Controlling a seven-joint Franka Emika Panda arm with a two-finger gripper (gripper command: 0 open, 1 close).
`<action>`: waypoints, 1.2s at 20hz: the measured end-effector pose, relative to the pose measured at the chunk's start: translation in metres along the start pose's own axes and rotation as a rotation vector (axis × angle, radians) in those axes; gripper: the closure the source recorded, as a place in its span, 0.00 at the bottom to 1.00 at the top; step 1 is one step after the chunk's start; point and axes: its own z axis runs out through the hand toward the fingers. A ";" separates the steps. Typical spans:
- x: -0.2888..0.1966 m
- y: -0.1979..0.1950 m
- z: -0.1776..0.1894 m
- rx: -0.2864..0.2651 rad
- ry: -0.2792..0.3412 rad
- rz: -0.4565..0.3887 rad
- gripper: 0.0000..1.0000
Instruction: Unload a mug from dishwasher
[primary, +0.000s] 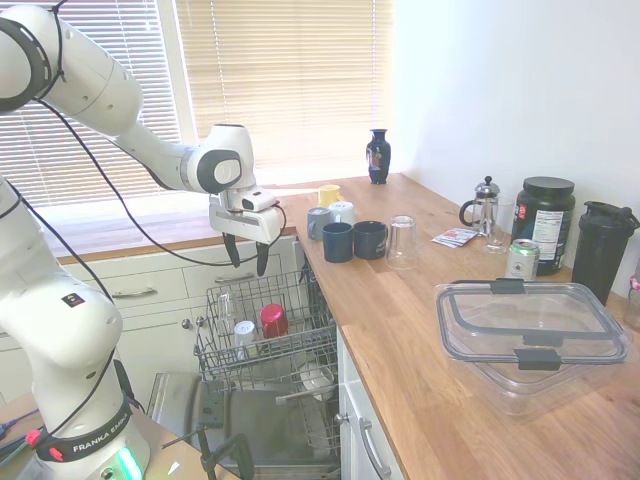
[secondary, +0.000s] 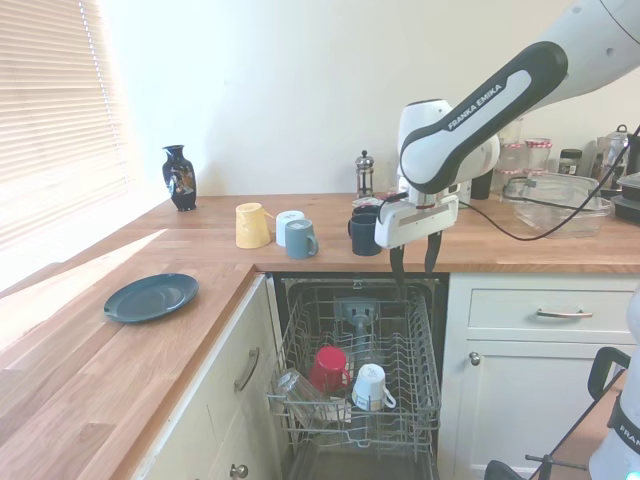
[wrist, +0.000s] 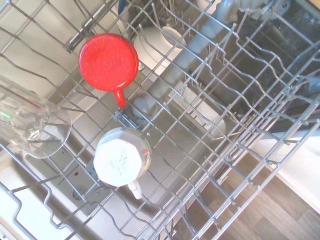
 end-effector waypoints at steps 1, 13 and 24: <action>0.000 0.000 0.000 -0.001 -0.001 -0.001 0.00; -0.046 -0.016 0.086 -0.050 -0.025 -0.128 0.00; -0.073 -0.047 0.171 -0.143 -0.043 -0.243 0.00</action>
